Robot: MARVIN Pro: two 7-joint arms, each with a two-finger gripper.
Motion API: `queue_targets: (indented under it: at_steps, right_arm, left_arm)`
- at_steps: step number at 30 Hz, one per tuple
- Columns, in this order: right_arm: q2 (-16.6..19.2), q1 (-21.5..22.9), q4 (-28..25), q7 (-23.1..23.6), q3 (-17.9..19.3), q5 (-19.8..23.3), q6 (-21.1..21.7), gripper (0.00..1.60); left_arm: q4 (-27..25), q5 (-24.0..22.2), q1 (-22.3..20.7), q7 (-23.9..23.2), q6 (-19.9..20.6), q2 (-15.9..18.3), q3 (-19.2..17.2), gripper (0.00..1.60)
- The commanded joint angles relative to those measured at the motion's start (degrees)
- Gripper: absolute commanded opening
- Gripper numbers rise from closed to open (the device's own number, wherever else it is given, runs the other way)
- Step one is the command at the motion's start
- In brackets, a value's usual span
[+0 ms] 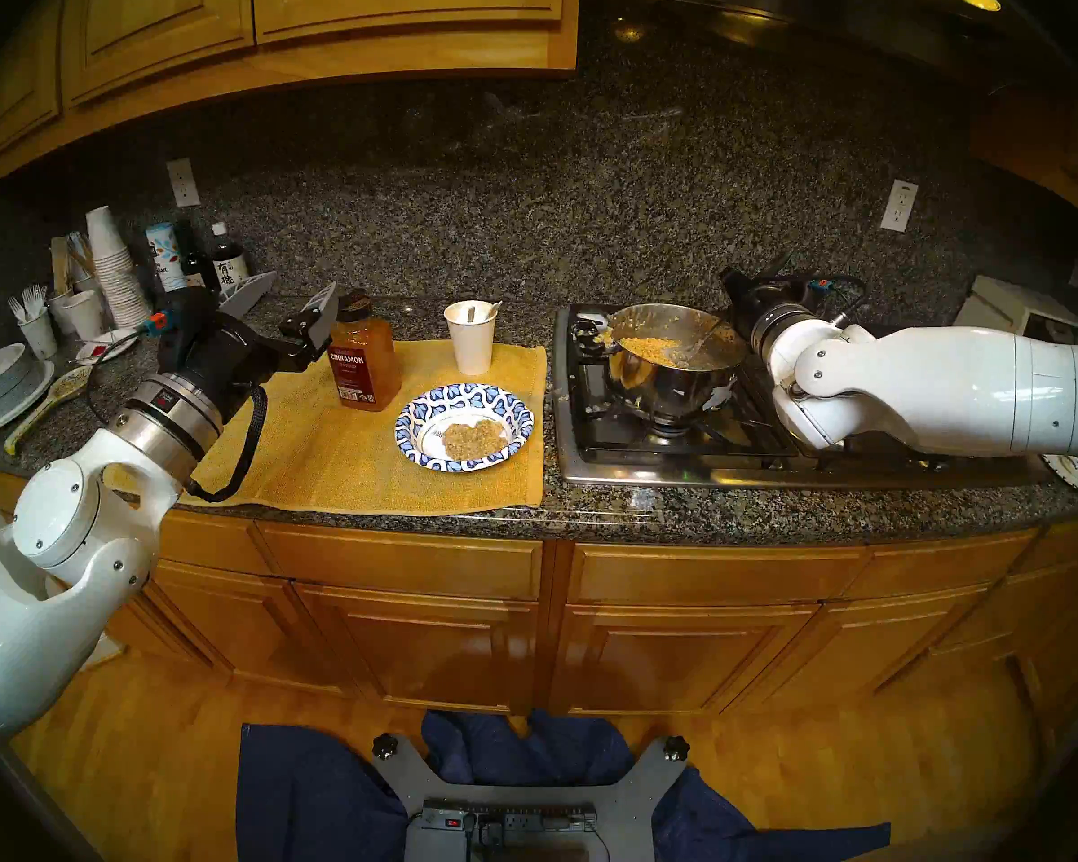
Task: Scoop oatmeal into bowl, add cinnamon, and put a spoon inside bowl
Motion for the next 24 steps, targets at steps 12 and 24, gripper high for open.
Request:
queue_targets:
  at_steps: [12, 24]
  right_arm:
    - [6.2, 5.4, -3.3, 3.0, 6.0, 3.6, -0.7, 0.00]
    - [9.0, 3.9, -3.3, 5.7, 8.2, 9.4, -0.1, 0.00]
  left_arm:
    - [-0.7, 0.1, -1.0, 0.0, -0.7, 0.1, -1.2, 1.60]
    - [-0.7, 0.1, -1.0, -0.1, -0.7, 0.0, -1.3, 1.60]
